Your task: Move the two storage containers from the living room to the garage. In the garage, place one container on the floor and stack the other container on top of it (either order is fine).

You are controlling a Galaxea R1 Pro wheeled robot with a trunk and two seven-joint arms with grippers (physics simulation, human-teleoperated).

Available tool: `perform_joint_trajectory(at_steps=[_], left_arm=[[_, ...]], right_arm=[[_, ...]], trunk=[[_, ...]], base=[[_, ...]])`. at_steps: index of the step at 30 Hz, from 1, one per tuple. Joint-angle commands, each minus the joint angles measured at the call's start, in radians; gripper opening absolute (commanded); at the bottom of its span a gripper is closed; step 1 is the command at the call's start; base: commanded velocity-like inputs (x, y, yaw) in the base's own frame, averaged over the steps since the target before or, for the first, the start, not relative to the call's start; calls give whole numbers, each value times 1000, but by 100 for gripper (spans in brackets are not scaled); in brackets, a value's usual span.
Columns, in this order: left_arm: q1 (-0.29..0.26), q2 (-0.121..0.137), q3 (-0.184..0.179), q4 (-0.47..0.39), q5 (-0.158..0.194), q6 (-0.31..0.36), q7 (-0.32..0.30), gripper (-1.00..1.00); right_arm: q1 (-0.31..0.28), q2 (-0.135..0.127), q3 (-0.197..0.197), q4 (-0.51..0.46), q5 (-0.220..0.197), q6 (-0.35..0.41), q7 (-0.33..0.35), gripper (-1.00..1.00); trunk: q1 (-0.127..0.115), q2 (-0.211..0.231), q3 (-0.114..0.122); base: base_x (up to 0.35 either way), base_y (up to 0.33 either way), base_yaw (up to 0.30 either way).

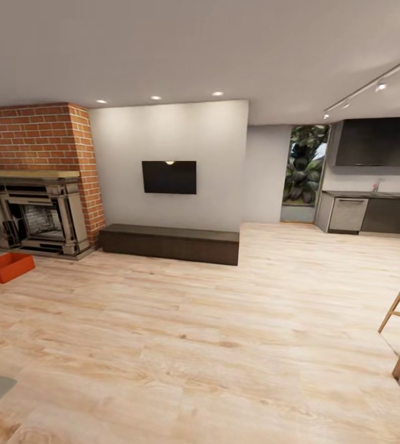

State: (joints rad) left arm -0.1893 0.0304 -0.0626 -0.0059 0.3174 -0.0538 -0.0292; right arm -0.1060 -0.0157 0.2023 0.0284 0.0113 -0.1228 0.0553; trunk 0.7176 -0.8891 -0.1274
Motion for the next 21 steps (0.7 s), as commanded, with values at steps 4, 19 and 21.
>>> perform_joint_trajectory(at_steps=[4,19,21], left_arm=[[-1,1,-7,1,9,-3,-3,100],[-1,0,-8,1,9,-5,-4,100],[-1,-1,-8,1,8,-5,-4,100]], right_arm=[[-1,2,2,4,1,-6,2,100],[-2,2,2,3,1,-6,2,100],[-1,2,2,2,1,-6,3,100]], trunk=[[1,-1,-1],[1,-1,-1],[1,-1,-1]], base=[[323,0,0],[323,0,0],[323,0,0]])
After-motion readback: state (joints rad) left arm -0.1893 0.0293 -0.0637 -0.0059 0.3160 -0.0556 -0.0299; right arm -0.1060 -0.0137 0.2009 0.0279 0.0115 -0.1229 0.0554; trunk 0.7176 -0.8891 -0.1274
